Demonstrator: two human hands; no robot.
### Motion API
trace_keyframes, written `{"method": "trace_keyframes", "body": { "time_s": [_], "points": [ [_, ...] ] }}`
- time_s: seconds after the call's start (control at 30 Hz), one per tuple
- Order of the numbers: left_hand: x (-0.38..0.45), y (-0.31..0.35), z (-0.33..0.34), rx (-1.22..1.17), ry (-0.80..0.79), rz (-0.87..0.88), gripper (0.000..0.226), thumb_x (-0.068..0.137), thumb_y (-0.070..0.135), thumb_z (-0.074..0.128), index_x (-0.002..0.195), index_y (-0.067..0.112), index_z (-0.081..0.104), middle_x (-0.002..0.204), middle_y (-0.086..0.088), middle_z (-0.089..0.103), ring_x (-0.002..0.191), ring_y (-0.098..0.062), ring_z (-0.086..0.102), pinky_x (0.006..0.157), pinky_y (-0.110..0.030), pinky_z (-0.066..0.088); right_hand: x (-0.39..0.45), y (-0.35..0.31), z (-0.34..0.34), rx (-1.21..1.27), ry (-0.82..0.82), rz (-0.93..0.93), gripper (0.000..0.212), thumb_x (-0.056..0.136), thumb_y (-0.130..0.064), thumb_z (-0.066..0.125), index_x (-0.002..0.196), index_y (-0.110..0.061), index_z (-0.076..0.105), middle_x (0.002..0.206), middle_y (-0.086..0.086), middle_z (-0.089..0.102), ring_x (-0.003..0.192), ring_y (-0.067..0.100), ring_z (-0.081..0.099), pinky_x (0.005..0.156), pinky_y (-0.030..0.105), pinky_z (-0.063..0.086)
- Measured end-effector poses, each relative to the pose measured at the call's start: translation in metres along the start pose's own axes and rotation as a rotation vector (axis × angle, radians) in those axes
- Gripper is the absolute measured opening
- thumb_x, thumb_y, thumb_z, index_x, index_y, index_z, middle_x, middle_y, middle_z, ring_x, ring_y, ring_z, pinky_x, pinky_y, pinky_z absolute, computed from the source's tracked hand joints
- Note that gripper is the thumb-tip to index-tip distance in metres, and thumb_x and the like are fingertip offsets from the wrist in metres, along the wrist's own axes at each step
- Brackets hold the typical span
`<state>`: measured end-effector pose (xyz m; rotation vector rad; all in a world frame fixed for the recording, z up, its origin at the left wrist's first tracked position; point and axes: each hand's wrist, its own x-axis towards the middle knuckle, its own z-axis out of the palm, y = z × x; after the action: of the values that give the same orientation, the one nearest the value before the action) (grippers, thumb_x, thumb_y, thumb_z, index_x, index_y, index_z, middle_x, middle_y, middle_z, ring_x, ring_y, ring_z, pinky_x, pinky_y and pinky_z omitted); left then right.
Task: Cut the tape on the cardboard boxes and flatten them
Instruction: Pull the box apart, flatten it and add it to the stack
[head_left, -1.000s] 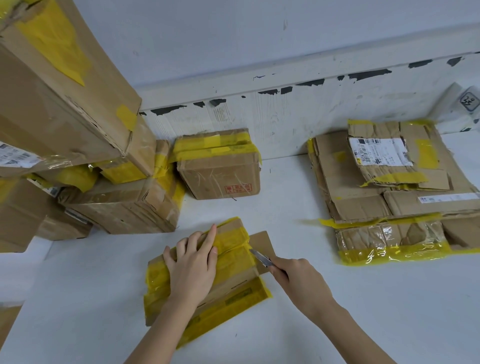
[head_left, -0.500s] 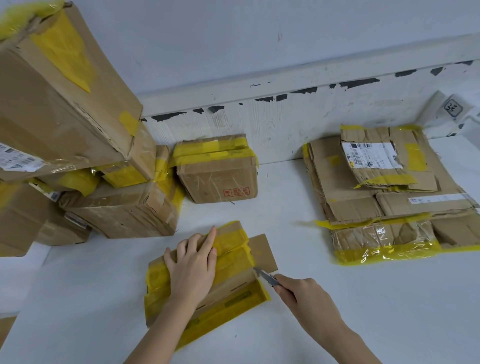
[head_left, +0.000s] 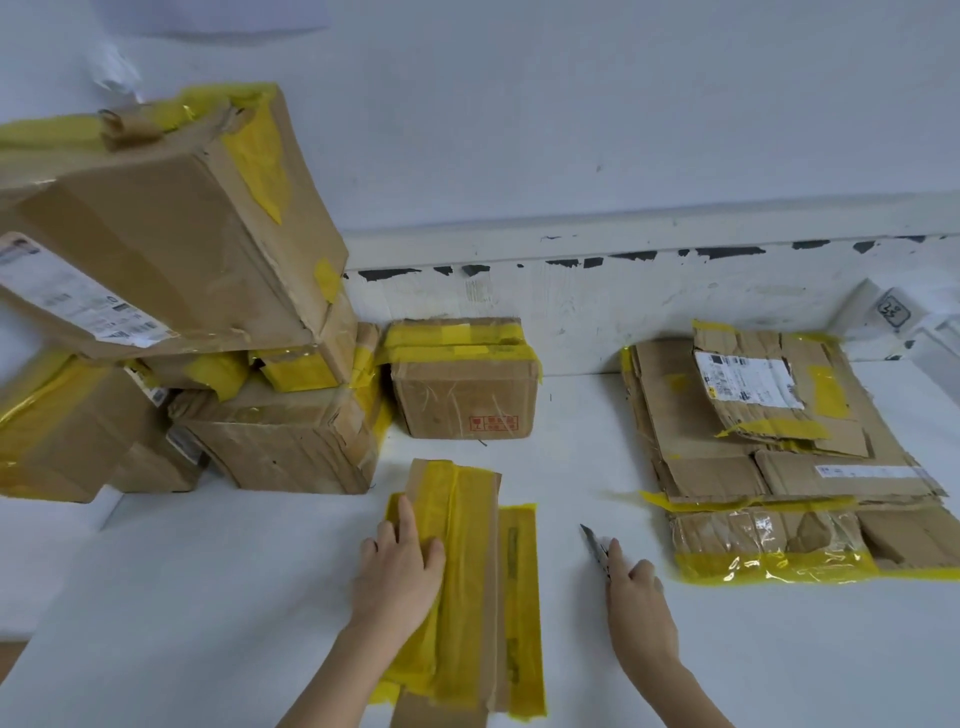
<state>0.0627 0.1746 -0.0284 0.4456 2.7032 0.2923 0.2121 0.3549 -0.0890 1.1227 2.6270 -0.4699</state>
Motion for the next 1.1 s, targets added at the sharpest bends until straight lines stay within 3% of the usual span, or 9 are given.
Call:
{"method": "trace_keyframes", "body": {
  "time_s": [0.1,0.23,0.43,0.57,0.67,0.73,0.8,0.9,1.1],
  "points": [
    [-0.001,-0.003,-0.002,-0.001,-0.008,0.036,0.067,0.1,0.044,0.022,0.149,0.016,-0.015,0.143,-0.007,0.032,0.126,-0.028,0.035,0.102,-0.037,0.034,0.004,-0.011,0.007,-0.115,0.067,-0.003,0.062,0.099,-0.008,0.031,0.15,-0.012,-0.003,0.128,0.004,0.038,0.114,0.018,0.04,0.089,0.022,0.039],
    [-0.002,-0.002,-0.001,-0.042,-0.012,0.047,0.067,0.101,0.042,0.022,0.148,0.014,-0.015,0.143,-0.01,0.031,0.124,-0.026,0.04,0.1,-0.033,0.036,0.008,-0.017,0.011,-0.124,0.091,-0.001,0.061,0.098,-0.005,0.029,0.15,-0.008,-0.005,0.125,0.006,0.035,0.111,0.018,0.04,0.088,0.021,0.042],
    [-0.005,-0.003,0.005,-0.127,-0.007,0.051,0.066,0.101,0.043,0.02,0.147,0.017,-0.02,0.147,-0.012,0.029,0.124,-0.022,0.045,0.097,-0.028,0.04,0.007,-0.019,0.007,-0.209,0.104,0.027,0.058,0.1,-0.018,0.031,0.15,-0.01,0.002,0.126,0.004,0.035,0.115,0.017,0.041,0.087,0.02,0.041],
    [-0.006,-0.005,0.01,-0.175,-0.008,0.074,0.065,0.101,0.044,0.018,0.145,0.02,-0.023,0.145,-0.01,0.032,0.107,-0.017,0.055,0.085,-0.025,0.045,0.006,-0.033,-0.012,-0.21,0.105,0.025,0.06,0.101,-0.039,0.027,0.15,-0.012,0.006,0.133,0.003,0.035,0.121,0.018,0.039,0.092,0.024,0.04],
    [-0.005,-0.005,0.01,-0.197,-0.021,0.067,0.065,0.101,0.044,0.017,0.145,0.021,-0.024,0.146,-0.011,0.029,0.093,-0.014,0.056,0.07,-0.019,0.042,-0.001,-0.065,-0.034,-0.029,0.148,-0.217,0.055,0.1,-0.038,0.032,0.149,-0.02,0.015,0.142,0.0,0.028,0.127,0.019,0.032,0.098,0.025,0.035],
    [-0.007,-0.005,0.01,-0.183,-0.008,0.068,0.064,0.101,0.044,0.016,0.146,0.021,-0.023,0.145,-0.01,0.031,0.096,-0.015,0.057,0.07,-0.02,0.041,-0.013,-0.092,-0.046,0.054,0.11,-0.431,0.056,0.097,-0.032,0.037,0.148,-0.022,0.018,0.15,-0.003,0.018,0.133,0.019,0.025,0.105,0.024,0.028],
    [-0.008,-0.005,0.009,-0.156,0.018,0.073,0.064,0.101,0.043,0.016,0.146,0.019,-0.022,0.142,-0.009,0.034,0.104,-0.019,0.057,0.075,-0.024,0.044,-0.024,-0.112,-0.05,0.058,0.038,-0.527,0.061,0.094,-0.032,0.039,0.15,-0.02,0.016,0.156,-0.006,0.006,0.14,0.018,0.015,0.11,0.027,0.025],
    [-0.009,-0.004,0.009,-0.142,0.053,0.087,0.064,0.101,0.043,0.016,0.146,0.019,-0.022,0.137,-0.008,0.038,0.103,-0.019,0.058,0.077,-0.026,0.048,-0.028,-0.121,-0.049,-0.054,-0.028,-0.504,0.063,0.096,-0.023,0.036,0.151,-0.011,0.007,0.159,0.002,-0.007,0.145,0.017,0.002,0.115,0.029,0.022],
    [-0.01,-0.004,0.014,-0.116,0.098,0.093,0.063,0.1,0.044,0.016,0.146,0.021,-0.022,0.132,-0.005,0.041,0.106,-0.018,0.055,0.076,-0.026,0.046,-0.03,-0.133,-0.049,-0.311,-0.097,-0.433,0.067,0.099,-0.021,0.031,0.146,0.003,-0.009,0.156,0.021,-0.013,0.145,0.03,-0.003,0.119,0.038,0.009]
  ]
}}
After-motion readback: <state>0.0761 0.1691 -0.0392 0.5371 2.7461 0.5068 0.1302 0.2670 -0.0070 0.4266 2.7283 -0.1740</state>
